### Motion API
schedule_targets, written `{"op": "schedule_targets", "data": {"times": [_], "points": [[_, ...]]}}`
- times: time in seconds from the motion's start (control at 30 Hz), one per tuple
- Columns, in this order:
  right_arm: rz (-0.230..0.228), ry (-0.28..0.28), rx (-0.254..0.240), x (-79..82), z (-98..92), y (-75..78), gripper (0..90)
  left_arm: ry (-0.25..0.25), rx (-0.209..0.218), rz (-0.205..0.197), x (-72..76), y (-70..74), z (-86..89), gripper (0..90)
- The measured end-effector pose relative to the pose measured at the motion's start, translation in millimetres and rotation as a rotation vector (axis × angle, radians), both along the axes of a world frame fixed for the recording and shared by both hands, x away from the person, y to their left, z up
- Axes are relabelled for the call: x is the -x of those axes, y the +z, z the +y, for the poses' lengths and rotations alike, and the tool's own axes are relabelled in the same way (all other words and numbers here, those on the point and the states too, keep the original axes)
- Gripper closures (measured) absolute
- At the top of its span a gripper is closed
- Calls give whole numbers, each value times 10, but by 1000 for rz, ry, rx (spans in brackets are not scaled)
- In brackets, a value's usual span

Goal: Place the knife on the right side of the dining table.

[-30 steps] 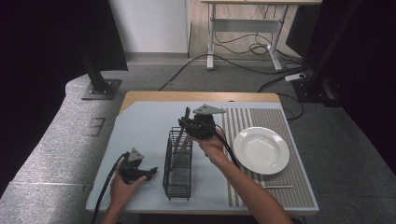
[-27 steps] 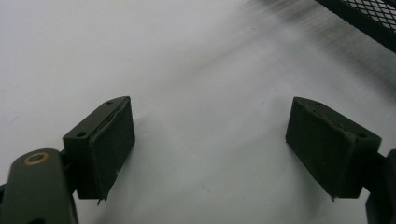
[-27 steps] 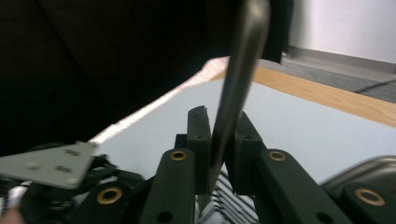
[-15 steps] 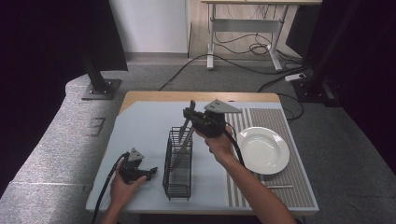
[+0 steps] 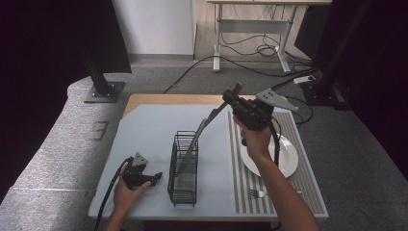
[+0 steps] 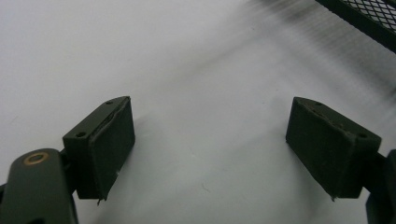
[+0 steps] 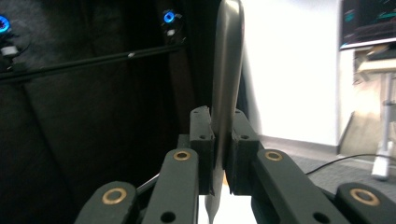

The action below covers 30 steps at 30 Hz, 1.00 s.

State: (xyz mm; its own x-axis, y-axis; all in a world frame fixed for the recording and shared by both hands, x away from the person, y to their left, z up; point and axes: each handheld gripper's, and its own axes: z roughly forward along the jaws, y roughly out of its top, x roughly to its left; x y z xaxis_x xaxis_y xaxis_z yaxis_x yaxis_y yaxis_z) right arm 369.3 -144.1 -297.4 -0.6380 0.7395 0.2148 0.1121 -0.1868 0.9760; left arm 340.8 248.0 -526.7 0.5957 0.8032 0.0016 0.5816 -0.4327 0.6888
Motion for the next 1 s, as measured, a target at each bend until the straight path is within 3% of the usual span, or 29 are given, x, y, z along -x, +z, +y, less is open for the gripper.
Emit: {"op": "schedule_targets", "data": {"times": [0.07, 0.23, 0.7, 1.0], "points": [[-2, -14, -19, 1, -108, 25, 833, 0, 0, 0, 0, 0, 0, 149], [7, -77, 1, -53, -274, -40, 833, 0, 1, -1, 1, 0, -1, 150], [168, -208, 42, -625, -539, -743, 832, 0, 0, 0, 0, 0, 0, 150], [204, -231, 70, -821, -548, -946, 831, 0, -1, 0, 0, 0, 0, 150]]}}
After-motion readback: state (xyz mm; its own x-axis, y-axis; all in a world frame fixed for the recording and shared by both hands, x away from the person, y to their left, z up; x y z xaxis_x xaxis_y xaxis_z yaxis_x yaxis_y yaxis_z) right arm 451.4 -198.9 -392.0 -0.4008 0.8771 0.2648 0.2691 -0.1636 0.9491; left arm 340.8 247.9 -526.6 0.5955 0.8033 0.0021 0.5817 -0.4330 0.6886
